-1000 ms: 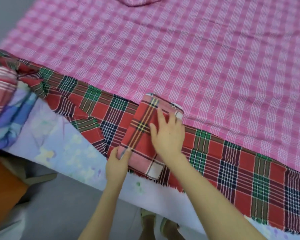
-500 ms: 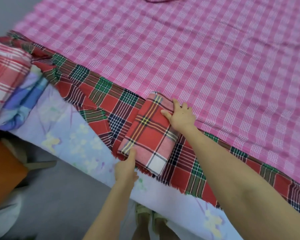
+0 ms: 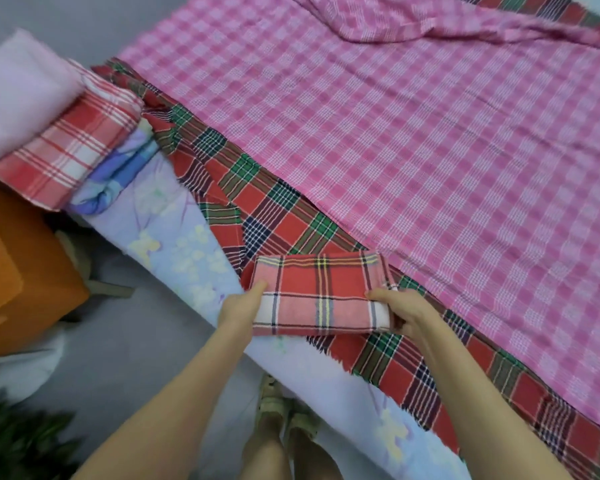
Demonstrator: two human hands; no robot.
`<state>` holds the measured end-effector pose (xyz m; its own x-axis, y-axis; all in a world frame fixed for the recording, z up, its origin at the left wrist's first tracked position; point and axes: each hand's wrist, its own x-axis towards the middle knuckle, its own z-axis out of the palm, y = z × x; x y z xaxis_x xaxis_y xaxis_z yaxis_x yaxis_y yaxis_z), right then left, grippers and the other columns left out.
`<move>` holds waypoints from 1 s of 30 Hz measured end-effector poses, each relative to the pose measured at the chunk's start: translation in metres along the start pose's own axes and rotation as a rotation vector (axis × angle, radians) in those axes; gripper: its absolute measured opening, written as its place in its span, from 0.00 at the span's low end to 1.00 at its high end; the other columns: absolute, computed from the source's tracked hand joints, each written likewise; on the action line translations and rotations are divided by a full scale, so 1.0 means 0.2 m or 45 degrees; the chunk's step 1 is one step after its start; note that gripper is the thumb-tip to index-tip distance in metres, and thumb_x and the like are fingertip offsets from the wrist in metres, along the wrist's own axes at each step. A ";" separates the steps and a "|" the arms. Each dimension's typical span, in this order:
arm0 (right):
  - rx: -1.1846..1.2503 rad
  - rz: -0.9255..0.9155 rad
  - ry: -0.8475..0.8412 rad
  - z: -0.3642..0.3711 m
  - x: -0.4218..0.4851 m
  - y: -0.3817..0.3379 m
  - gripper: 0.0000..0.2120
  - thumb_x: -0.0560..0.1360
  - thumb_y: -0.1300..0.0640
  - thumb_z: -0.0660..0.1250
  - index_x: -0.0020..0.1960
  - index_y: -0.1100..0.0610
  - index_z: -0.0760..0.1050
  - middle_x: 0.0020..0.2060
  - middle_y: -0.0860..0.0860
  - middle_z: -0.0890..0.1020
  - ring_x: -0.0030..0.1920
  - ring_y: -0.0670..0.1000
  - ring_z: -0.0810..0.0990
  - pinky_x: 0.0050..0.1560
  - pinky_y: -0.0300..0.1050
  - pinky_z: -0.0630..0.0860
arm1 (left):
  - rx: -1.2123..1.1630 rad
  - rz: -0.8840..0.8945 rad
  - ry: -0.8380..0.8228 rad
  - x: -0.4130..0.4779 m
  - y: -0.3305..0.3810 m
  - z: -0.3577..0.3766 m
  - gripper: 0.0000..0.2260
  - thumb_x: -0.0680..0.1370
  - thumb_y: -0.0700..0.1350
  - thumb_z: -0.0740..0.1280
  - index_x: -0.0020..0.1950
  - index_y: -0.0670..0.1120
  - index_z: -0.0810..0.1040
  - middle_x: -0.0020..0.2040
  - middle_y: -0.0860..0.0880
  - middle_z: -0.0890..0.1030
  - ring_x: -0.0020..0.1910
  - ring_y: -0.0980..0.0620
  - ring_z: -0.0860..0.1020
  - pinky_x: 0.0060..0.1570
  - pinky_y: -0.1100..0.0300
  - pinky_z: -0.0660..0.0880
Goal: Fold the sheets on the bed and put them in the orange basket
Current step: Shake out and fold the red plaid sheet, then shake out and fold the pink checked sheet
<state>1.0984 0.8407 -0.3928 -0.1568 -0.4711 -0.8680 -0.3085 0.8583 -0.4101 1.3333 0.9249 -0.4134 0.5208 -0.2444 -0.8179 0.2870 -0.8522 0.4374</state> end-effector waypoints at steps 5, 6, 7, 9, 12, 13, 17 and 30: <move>0.169 -0.220 -0.167 0.09 -0.22 -0.17 0.05 0.71 0.65 0.72 0.46 0.62 0.77 0.36 0.55 0.82 0.31 0.51 0.81 0.33 0.42 0.79 | 0.060 0.225 0.108 -0.13 0.25 -0.24 0.18 0.73 0.56 0.67 0.34 0.42 0.74 0.35 0.45 0.75 0.41 0.44 0.74 0.43 0.57 0.71; 0.172 -0.289 -0.183 0.13 -0.26 -0.24 0.09 0.70 0.64 0.73 0.49 0.63 0.77 0.39 0.56 0.83 0.36 0.53 0.82 0.40 0.46 0.80 | 0.063 0.281 0.132 -0.14 0.30 -0.31 0.17 0.73 0.55 0.67 0.33 0.43 0.73 0.34 0.46 0.75 0.41 0.44 0.75 0.44 0.56 0.71; 0.161 -0.354 -0.194 0.18 -0.31 -0.32 0.14 0.69 0.63 0.74 0.53 0.64 0.77 0.43 0.57 0.83 0.40 0.55 0.83 0.46 0.50 0.80 | 0.038 0.339 0.163 -0.15 0.37 -0.39 0.16 0.74 0.55 0.68 0.33 0.44 0.74 0.35 0.46 0.77 0.43 0.45 0.76 0.46 0.56 0.72; 0.164 -0.458 -0.231 0.29 -0.40 -0.47 0.19 0.68 0.63 0.75 0.56 0.63 0.75 0.48 0.58 0.83 0.45 0.57 0.82 0.49 0.53 0.79 | -0.060 0.424 0.191 -0.16 0.48 -0.56 0.13 0.74 0.52 0.68 0.35 0.45 0.76 0.39 0.46 0.78 0.43 0.47 0.76 0.47 0.58 0.73; 0.171 -0.595 -0.330 0.54 -0.54 -0.70 0.15 0.68 0.65 0.74 0.53 0.62 0.75 0.50 0.60 0.82 0.44 0.57 0.82 0.46 0.55 0.80 | -0.194 0.506 0.231 -0.16 0.66 -0.86 0.11 0.75 0.49 0.68 0.35 0.46 0.76 0.40 0.46 0.78 0.43 0.49 0.75 0.45 0.60 0.70; 0.161 -0.631 -0.368 0.63 -0.58 -0.77 0.14 0.68 0.66 0.74 0.52 0.62 0.75 0.49 0.61 0.82 0.44 0.58 0.82 0.47 0.55 0.80 | -0.235 0.524 0.240 -0.14 0.72 -0.96 0.09 0.75 0.48 0.69 0.37 0.45 0.77 0.41 0.47 0.78 0.43 0.50 0.75 0.45 0.60 0.69; 0.117 -0.760 -0.449 1.08 -0.69 -1.09 0.17 0.68 0.65 0.74 0.54 0.62 0.75 0.48 0.58 0.82 0.44 0.56 0.82 0.45 0.50 0.80 | -0.337 0.573 0.266 0.05 0.94 -1.39 0.06 0.75 0.48 0.69 0.42 0.46 0.79 0.46 0.48 0.80 0.44 0.50 0.78 0.44 0.58 0.74; -0.034 -0.663 -0.296 2.47 -0.57 -1.56 0.12 0.69 0.64 0.72 0.51 0.55 0.76 0.50 0.52 0.82 0.52 0.53 0.80 0.59 0.52 0.76 | 1.061 0.810 0.808 1.03 1.74 -2.25 0.29 0.73 0.54 0.68 0.68 0.38 0.68 0.64 0.33 0.72 0.62 0.33 0.70 0.60 0.43 0.67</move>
<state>1.6771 0.7272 -0.3037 0.2321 -0.7709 -0.5931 -0.3135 0.5179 -0.7959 1.9019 0.7859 -0.2606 0.7466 -0.6549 -0.1167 -0.6425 -0.7554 0.1287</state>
